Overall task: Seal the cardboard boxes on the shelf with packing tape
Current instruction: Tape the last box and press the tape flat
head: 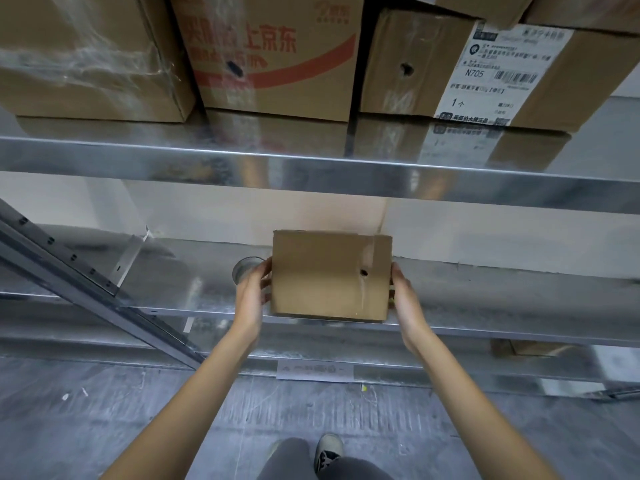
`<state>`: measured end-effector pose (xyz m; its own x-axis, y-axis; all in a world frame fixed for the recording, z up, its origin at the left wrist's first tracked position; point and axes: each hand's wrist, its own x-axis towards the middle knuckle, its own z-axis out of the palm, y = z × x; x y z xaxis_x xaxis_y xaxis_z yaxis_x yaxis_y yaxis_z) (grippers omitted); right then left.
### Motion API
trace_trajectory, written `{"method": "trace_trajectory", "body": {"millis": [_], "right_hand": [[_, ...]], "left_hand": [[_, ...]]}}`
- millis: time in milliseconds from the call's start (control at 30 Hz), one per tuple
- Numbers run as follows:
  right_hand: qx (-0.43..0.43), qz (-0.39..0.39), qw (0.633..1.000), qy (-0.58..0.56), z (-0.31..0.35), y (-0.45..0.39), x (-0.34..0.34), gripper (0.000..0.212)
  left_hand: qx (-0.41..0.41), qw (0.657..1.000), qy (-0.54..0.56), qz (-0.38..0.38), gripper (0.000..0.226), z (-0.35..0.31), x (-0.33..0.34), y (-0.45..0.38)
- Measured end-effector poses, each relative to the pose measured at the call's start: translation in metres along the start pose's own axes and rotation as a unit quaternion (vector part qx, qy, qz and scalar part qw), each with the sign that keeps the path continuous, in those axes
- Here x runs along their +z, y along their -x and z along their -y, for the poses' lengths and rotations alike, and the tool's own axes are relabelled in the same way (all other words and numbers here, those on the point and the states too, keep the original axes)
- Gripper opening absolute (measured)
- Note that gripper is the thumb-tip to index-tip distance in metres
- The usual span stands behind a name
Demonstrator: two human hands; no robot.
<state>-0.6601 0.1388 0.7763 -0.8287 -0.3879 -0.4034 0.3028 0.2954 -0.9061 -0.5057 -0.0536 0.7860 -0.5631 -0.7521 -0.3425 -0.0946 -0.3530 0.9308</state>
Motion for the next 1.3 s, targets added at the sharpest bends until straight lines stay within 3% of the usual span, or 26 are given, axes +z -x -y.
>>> {"method": "trace_trajectory", "body": {"millis": [133, 233, 333, 433, 533, 600, 733, 833, 900, 967, 1100, 1200, 1300], "right_hand": [[0.065, 0.008, 0.998, 0.023, -0.011, -0.005, 0.004, 0.063], [0.111, 0.001, 0.993, 0.029, -0.024, -0.015, 0.006, 0.081], [0.127, 0.000, 0.991, 0.036, -0.019, -0.015, 0.009, 0.074], [0.125, 0.002, 0.991, 0.040, -0.013, -0.012, 0.012, 0.067], [0.119, -0.004, 0.993, 0.022, -0.015, -0.009, 0.015, 0.056], [0.110, 0.000, 0.994, 0.014, -0.019, -0.008, 0.020, 0.052], [0.125, 0.015, 0.992, 0.026, -0.029, -0.008, 0.034, 0.057], [0.128, 0.026, 0.991, -0.007, -0.032, -0.009, 0.038, 0.074], [0.103, 0.024, 0.994, -0.012, -0.030, -0.011, 0.036, 0.070], [0.078, 0.033, 0.996, -0.008, -0.026, -0.013, 0.032, 0.060], [0.063, 0.055, 0.996, 0.018, -0.022, -0.016, 0.031, 0.075], [0.070, 0.058, 0.995, 0.026, -0.022, -0.015, 0.031, 0.072], [0.045, 0.039, 0.997, 0.039, -0.020, -0.018, 0.029, 0.064]], "left_hand": [[-0.035, 0.999, -0.027, 0.004, 0.029, 0.009, 0.007, 0.001], [-0.031, 0.996, -0.080, 0.017, 0.043, 0.016, 0.008, 0.000], [-0.007, 0.993, -0.107, 0.038, 0.052, 0.019, 0.006, -0.004], [0.005, 0.992, -0.118, 0.033, 0.044, 0.016, 0.011, -0.005], [0.070, 0.983, -0.167, -0.016, 0.028, 0.014, 0.005, -0.012], [0.106, 0.969, -0.218, -0.051, 0.041, 0.016, -0.005, -0.025], [0.004, 0.985, -0.158, -0.072, 0.046, 0.010, -0.024, -0.055], [-0.051, 0.982, -0.182, -0.011, 0.033, 0.011, -0.039, -0.061], [-0.059, 0.973, -0.225, 0.018, 0.040, 0.017, -0.047, -0.060], [-0.038, 0.952, -0.301, 0.040, 0.037, 0.020, -0.048, -0.054], [0.047, 0.850, -0.517, 0.095, 0.020, 0.032, -0.048, -0.044], [0.043, 0.822, -0.566, 0.053, 0.022, 0.042, -0.066, -0.046], [0.044, 0.814, -0.577, -0.053, 0.023, 0.034, -0.077, -0.038]]}}
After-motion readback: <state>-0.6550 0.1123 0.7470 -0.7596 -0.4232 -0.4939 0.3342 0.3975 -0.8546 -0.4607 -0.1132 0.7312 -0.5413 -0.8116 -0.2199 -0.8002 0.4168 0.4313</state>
